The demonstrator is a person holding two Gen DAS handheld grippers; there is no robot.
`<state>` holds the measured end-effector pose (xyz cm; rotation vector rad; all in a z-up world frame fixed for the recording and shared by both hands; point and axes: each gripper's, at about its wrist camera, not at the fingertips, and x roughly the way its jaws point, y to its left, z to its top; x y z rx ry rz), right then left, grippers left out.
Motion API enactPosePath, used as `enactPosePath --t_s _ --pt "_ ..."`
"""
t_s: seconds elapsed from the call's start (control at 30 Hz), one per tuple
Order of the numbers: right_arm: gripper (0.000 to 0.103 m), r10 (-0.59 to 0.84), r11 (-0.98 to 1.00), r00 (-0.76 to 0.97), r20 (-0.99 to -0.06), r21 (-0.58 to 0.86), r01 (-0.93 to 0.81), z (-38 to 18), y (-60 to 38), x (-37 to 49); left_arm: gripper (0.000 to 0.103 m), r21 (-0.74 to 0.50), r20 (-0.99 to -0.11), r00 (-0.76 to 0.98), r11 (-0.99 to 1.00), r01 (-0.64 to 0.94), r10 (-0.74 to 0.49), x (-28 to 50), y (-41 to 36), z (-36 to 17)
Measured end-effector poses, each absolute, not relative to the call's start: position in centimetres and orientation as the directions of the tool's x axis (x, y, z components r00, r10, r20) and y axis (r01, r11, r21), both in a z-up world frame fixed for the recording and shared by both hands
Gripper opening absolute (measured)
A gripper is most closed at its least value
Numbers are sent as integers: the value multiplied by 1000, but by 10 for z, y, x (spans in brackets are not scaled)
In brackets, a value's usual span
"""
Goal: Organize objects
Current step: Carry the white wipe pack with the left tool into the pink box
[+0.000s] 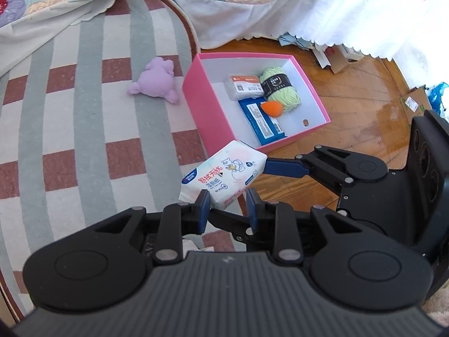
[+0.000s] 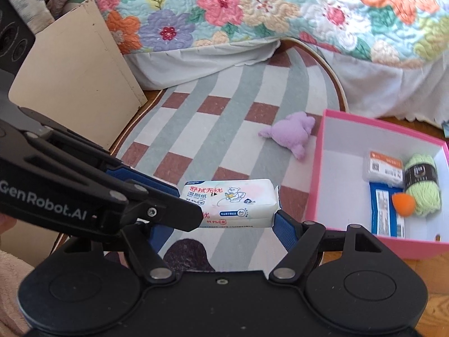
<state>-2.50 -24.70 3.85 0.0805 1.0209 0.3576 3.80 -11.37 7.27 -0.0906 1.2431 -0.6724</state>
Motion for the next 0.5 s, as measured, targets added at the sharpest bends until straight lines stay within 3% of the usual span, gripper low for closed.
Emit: enactPosePath --t_s 0.5 --pt "80 282 958 499 -820 219 -183 37 -287 -35 26 -410 -841 135 780 473 -524 38 -163 73"
